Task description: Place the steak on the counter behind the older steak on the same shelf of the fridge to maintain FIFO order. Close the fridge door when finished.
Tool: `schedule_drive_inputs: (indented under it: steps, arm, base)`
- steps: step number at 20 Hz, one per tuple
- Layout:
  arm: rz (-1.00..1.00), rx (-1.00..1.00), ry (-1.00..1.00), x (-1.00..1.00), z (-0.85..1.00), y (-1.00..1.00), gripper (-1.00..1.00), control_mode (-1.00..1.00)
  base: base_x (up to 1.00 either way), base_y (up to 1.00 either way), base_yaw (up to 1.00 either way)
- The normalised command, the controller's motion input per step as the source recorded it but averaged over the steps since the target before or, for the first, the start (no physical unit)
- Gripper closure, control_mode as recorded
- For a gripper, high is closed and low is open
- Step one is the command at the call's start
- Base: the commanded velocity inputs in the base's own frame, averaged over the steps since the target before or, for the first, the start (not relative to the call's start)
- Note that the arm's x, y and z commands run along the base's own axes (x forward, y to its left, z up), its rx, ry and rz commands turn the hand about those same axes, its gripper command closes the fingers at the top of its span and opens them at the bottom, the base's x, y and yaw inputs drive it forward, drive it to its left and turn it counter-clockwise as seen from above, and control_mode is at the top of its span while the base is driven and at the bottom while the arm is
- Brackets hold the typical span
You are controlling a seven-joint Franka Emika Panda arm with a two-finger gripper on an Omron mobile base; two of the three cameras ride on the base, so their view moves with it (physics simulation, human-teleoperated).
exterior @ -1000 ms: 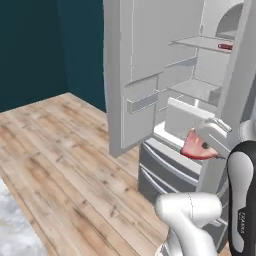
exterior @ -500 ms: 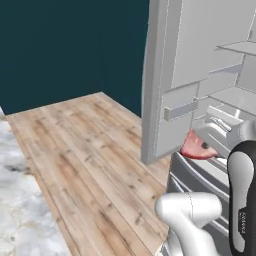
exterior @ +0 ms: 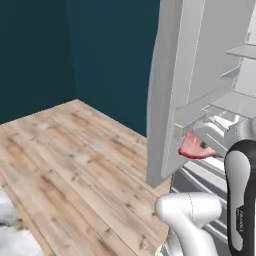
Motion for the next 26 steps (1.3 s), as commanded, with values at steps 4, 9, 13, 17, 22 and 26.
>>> schedule_drive_inputs:
  steps: [4, 9, 13, 17, 22, 26]
  arm:
    - [0.00, 0.00, 0.00, 0.00, 0.00, 0.00, 1.00, 1.00]
    - [0.00, 0.00, 0.00, 0.00, 0.00, 0.00, 1.00, 1.00]
    - [0.00, 0.00, 0.00, 0.00, 0.00, 0.00, 1.00, 1.00]
    - [0.00, 0.00, 0.00, 0.00, 0.00, 0.00, 1.00, 1.00]
    - [0.00, 0.00, 0.00, 0.00, 0.00, 0.00, 1.00, 1.00]
    - [0.00, 0.00, 0.00, 0.00, 0.00, 0.00, 1.00, 1.00]
  base:
    - [0.17, 0.01, -0.69]
    - [0.56, 0.07, -0.63]
    - [0.81, 0.21, -0.51]
    - [0.62, 0.06, -0.51]
    - [0.56, 0.00, -0.51]
    - [0.63, 0.19, -0.46]
